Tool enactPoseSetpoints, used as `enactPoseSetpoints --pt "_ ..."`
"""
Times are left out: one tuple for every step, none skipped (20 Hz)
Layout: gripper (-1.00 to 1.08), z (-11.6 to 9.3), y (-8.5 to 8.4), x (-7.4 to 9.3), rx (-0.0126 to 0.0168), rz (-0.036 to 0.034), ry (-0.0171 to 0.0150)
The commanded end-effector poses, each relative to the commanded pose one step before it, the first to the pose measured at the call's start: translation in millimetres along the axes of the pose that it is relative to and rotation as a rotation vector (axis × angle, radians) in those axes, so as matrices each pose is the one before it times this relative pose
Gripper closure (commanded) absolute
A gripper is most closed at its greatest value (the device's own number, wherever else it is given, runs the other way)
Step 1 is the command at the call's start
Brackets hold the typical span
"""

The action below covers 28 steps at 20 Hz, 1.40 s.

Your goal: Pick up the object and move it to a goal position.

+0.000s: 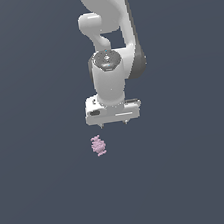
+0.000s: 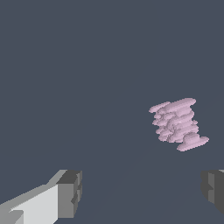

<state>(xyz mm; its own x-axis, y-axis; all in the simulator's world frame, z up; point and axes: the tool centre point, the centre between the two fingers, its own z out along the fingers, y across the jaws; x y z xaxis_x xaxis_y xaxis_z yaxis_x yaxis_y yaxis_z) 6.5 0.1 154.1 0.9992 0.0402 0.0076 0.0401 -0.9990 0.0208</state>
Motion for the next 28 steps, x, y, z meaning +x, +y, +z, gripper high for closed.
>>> enactPoseSetpoints --pt "-0.92 0.0 0.01 0.0 0.0 0.0 0.0" --pt "-0.92 -0.39 0.19 0.21 -0.0002 0.00036 0.00088" --pt "-0.92 -1.35 0.68 0.55 -0.00061 0.00127 0.00291" --pt "-0.92 -2.18 1.1 0.91 -0.00099 0.0021 0.00472" --pt "-0.92 -2.95 1.47 1.26 -0.00133 0.00294 0.00641" --pt "-0.92 -3.77 1.81 1.56 -0.00166 0.00387 0.0081" --pt "-0.92 -4.48 2.06 1.81 -0.00192 0.00485 0.00954" --pt "-0.92 -4.16 1.78 1.61 -0.00171 0.00485 0.00872" --pt "-0.92 -3.21 1.23 1.18 -0.00126 0.00411 0.0066" --pt "-0.92 -2.31 0.74 0.77 -0.00086 0.00331 0.00461" --pt "-0.92 -1.42 0.32 0.41 -0.00049 0.00239 0.00272" --pt "-0.92 -0.6 -0.02 0.1 -0.00018 0.00133 0.00103" --pt "-0.92 -0.12 -0.29 -0.16 0.0 0.0 0.0" --pt "-0.92 0.81 0.02 -0.13 0.00027 -0.00078 -0.00148" --pt "-0.92 0.81 0.06 -0.09 0.00022 -0.002 -0.00129" --pt "-0.92 0.84 0.38 0.09 0.00017 -0.00282 -0.00105" --pt "-0.92 0.9 0.65 0.25 0.00014 -0.00368 -0.00085" --pt "-0.92 1.0 0.93 0.38 0.00012 -0.00454 -0.00075" --pt "-0.92 1.15 1.17 0.49 0.00013 -0.00547 -0.00075" --pt "-0.92 1.36 1.36 0.56 0.00017 -0.00645 -0.0009" --pt "-0.92 1.65 1.54 0.58 0.00026 -0.00746 -0.00123" --pt "-0.92 1.96 1.69 0.6 0.00037 -0.0085 -0.00156" --pt "-0.92 2.23 1.86 0.62 0.00049 -0.00952 -0.00184" --pt "-0.92 2.45 2.07 0.65 0.00059 -0.01045 -0.00198" --pt "-0.92 2.65 2.32 0.69 0.00068 -0.01137 -0.00205" --pt "-0.92 2.87 2.53 0.71 0.0008 -0.01235 -0.00217" --pt "-0.92 3.12 2.76 0.7 0.00096 -0.01328 -0.00234" --pt "-0.92 3.37 2.96 0.68 0.00114 -0.01427 -0.0025"
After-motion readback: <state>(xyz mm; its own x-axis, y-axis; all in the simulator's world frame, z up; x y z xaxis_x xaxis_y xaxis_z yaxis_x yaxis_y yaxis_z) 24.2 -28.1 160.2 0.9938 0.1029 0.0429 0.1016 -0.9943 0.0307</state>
